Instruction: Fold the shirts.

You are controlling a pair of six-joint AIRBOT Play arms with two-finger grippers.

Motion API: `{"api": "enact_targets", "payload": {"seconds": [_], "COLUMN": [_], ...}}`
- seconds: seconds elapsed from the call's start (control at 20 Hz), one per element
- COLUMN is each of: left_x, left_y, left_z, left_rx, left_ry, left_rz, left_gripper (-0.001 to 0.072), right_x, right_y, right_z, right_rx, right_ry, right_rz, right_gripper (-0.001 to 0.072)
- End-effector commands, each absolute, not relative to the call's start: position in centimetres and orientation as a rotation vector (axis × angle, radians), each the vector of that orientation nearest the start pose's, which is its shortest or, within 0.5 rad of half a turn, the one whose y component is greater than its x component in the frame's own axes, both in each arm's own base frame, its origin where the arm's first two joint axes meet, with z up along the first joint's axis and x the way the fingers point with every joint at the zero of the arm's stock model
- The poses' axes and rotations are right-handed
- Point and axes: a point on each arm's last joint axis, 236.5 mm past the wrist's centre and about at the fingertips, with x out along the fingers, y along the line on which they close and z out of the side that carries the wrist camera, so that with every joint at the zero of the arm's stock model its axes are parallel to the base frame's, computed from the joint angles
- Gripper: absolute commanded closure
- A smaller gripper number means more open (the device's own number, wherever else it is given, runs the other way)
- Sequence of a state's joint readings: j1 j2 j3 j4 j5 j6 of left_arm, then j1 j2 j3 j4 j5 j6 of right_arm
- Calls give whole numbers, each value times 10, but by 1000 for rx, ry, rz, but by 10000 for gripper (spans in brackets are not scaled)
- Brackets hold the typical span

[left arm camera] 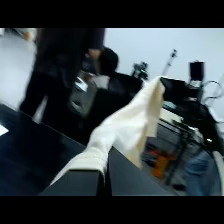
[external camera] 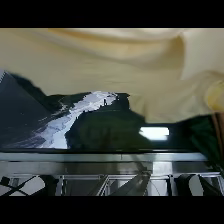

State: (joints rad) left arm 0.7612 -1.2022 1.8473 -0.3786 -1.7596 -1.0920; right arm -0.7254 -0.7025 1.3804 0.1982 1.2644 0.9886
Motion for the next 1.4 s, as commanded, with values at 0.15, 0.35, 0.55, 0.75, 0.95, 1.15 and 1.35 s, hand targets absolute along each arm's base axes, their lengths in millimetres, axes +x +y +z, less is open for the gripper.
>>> {"api": "enact_targets", "payload": {"seconds": [0.15, 0.35, 0.55, 0.75, 0.95, 1.15, 1.35], "left_x": [229, 293, 353, 404, 454, 504, 558], "left_y": [-11, -32, -75, -99, -77, -54, -37], "left_z": [527, 427, 274, 128, -2, -46, -27], "left_rx": [-410, -523, -505, -576, -734, -760, -661], "left_ry": [-67, 313, 813, 1106, 1268, 1281, 1124], "left_rz": [-908, -960, -928, -892, -825, -822, -774], "left_gripper": [688, 688, 688, 688, 689, 695, 692], "right_x": [220, 274, 348, 410, 461, 517, 553], "right_y": [72, 51, 44, 43, 46, 56, 58], "right_z": [570, 494, 352, 172, 35, 2, 11], "right_rx": [218, 265, 403, 548, 681, 873, 914], "right_ry": [-356, -68, 261, 523, 693, 646, 629], "right_rz": [580, 582, 521, 380, 307, 406, 482], "right_gripper": [694, 695, 695, 695, 696, 695, 695]}}
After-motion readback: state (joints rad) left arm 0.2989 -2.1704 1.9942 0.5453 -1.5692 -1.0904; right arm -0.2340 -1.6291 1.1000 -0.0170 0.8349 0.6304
